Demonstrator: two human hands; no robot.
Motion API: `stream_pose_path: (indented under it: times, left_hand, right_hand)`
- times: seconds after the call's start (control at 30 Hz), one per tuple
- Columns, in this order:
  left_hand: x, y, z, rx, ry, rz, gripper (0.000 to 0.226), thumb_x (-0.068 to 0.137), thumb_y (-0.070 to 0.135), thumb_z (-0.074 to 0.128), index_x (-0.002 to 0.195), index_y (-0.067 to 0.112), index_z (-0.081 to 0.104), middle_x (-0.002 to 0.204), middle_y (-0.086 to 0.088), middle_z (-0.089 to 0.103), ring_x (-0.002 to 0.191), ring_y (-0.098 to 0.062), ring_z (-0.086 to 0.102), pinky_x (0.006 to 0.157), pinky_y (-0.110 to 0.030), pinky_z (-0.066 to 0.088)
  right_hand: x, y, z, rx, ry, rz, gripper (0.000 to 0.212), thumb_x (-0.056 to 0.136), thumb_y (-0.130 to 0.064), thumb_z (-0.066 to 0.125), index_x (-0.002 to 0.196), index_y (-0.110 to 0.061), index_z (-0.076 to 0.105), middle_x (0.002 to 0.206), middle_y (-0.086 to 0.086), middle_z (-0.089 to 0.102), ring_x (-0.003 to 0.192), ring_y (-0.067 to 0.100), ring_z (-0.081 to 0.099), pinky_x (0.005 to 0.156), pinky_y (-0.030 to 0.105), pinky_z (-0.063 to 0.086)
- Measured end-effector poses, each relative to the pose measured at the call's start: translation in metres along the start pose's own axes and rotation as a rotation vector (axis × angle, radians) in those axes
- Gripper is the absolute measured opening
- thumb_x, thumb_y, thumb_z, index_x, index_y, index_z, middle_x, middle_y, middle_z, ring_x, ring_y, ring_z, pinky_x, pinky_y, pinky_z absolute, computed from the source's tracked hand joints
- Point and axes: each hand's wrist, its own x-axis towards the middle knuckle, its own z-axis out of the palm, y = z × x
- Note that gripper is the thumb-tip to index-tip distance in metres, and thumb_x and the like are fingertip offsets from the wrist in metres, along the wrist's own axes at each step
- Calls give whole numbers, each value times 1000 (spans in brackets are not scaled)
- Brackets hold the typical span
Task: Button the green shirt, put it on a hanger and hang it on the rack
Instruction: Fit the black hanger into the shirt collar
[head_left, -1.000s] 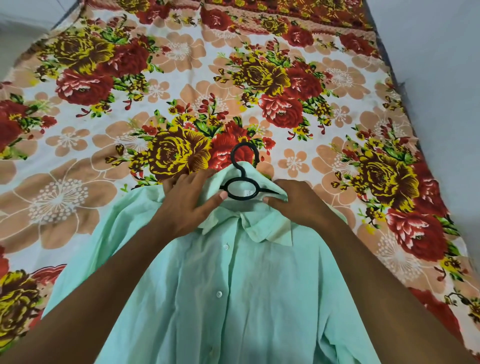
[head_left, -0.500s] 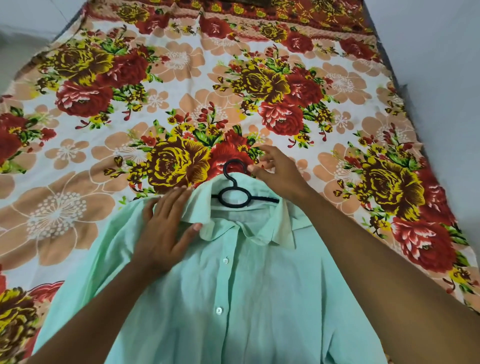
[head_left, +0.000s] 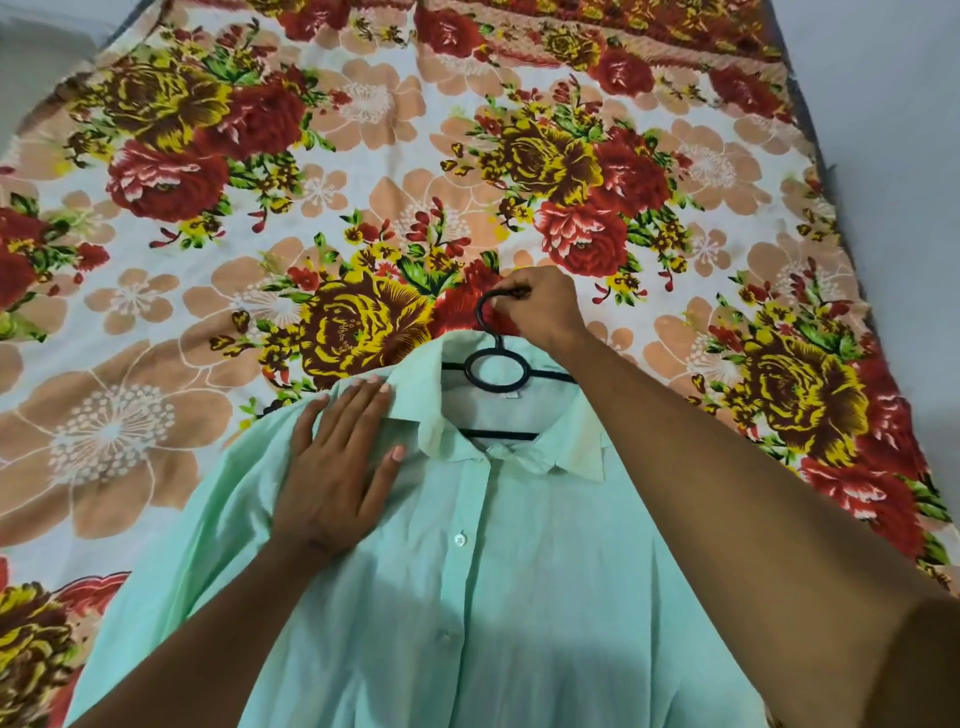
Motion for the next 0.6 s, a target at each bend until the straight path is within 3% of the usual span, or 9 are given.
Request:
stream_pose_path:
  times: [0.13,0.27,0.4,0.47,0.53,0.6]
  left_hand:
    - [2,-1,4,30,-30,-4,63,102,41,39,157,11,35,164,-5,34,154,-19,28,122,-52,24]
    - [4,-2,5,54,-74,1,67,102,45,36,161,14,27,168,-5,25,158,-18,17,125,-51,20]
    - [7,-1,4,72,-96,-7,72,100,46,41,162,14,22,171,-7,16,159,-22,10,126,-52,17]
    - [7,-1,5,74,-106,-18,74,100,46,43,162,13,21,171,-7,13,159,-23,9,126,-53,17]
    - [8,-1,5,69,-122,-26,74,100,47,43,162,14,20,171,-6,12,159,-23,8,125,-54,17]
    - [9,-2,4,58,-129,-33,75,100,47,43,163,16,19,171,-6,11,159,-22,7,125,-54,17]
  right_hand:
    - [10,3,0,-36,-50,-13,20,82,-13,85,101,-6,82,104,9,79,87,14,66,84,22,50]
    - [22,8,-4,-63,-33,-8,18,79,-20,88,93,-9,83,90,5,78,82,20,70,83,35,59]
    - [28,5,-2,-126,-29,-41,22,79,-25,88,95,-11,82,94,5,78,84,21,72,85,41,60]
    - [21,6,-6,-106,-51,-57,28,80,-31,88,100,-12,81,87,-1,76,81,15,70,84,33,60]
    - [4,12,-22,26,-68,-46,35,84,-33,85,111,-13,78,87,-9,70,81,3,67,78,13,54]
    - [-20,29,-47,131,-33,28,34,91,-31,79,119,-14,73,102,-7,70,93,2,67,81,13,55]
